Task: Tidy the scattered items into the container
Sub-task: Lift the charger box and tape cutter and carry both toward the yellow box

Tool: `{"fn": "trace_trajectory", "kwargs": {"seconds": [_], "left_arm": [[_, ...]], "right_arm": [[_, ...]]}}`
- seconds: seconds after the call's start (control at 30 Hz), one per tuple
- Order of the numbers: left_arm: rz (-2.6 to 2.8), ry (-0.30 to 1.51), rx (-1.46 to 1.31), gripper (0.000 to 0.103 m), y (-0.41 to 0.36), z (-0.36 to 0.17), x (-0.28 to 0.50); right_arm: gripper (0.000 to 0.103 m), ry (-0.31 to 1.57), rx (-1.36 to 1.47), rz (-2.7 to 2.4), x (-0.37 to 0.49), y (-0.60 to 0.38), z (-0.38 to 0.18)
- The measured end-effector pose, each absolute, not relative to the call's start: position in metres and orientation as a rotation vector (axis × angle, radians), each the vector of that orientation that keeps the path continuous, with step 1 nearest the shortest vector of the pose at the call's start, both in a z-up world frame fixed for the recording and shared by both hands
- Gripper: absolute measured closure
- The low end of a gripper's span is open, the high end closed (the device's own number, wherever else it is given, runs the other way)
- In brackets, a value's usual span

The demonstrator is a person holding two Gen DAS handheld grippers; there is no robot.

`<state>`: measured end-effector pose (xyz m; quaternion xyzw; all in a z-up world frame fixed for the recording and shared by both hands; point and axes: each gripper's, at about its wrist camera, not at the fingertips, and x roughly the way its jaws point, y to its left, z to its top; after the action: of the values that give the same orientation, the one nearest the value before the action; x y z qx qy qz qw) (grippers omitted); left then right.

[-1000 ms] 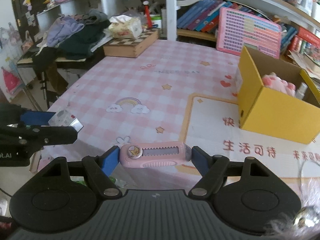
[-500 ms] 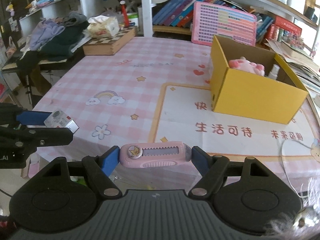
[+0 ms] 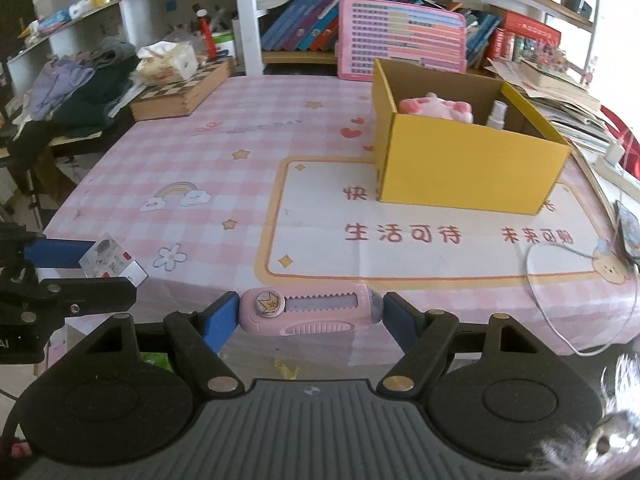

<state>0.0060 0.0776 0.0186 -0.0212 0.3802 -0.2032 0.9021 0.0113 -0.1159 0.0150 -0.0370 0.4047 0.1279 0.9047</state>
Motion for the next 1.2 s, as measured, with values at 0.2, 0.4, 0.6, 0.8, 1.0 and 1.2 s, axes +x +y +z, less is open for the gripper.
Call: {"fn": "trace_trajectory", "kwargs": {"seconds": [0.2, 0.4, 0.6, 0.8, 1.0, 1.2], "left_arm": [[-0.477, 0.802, -0.026, 0.051, 0.063, 0.015, 0.009], [-0.531, 0.810, -0.009, 0.051, 0.046, 0.012, 0.011], [-0.582, 0.807, 0.018, 0.051, 0.027, 0.013, 0.014], [-0.624, 0.808, 0.046, 0.051, 0.007, 0.014, 0.022], [-0.684, 0.808, 0.073, 0.051, -0.015, 0.014, 0.029], [-0.724, 0.807, 0.091, 0.051, -0.033, 0.013, 0.037]], "right_arm": [[0.027, 0.848, -0.060, 0.213, 0.003, -0.130, 0.015], [0.027, 0.853, -0.040, 0.157, -0.007, -0.148, 0.013], [0.027, 0.850, -0.017, 0.098, -0.013, -0.168, 0.014], [0.027, 0.847, 0.002, 0.045, -0.015, -0.184, 0.014], [0.027, 0.854, 0.022, -0.002, -0.017, -0.202, 0.012], [0.027, 0.855, 0.036, -0.040, -0.015, -0.217, 0.011]]}}
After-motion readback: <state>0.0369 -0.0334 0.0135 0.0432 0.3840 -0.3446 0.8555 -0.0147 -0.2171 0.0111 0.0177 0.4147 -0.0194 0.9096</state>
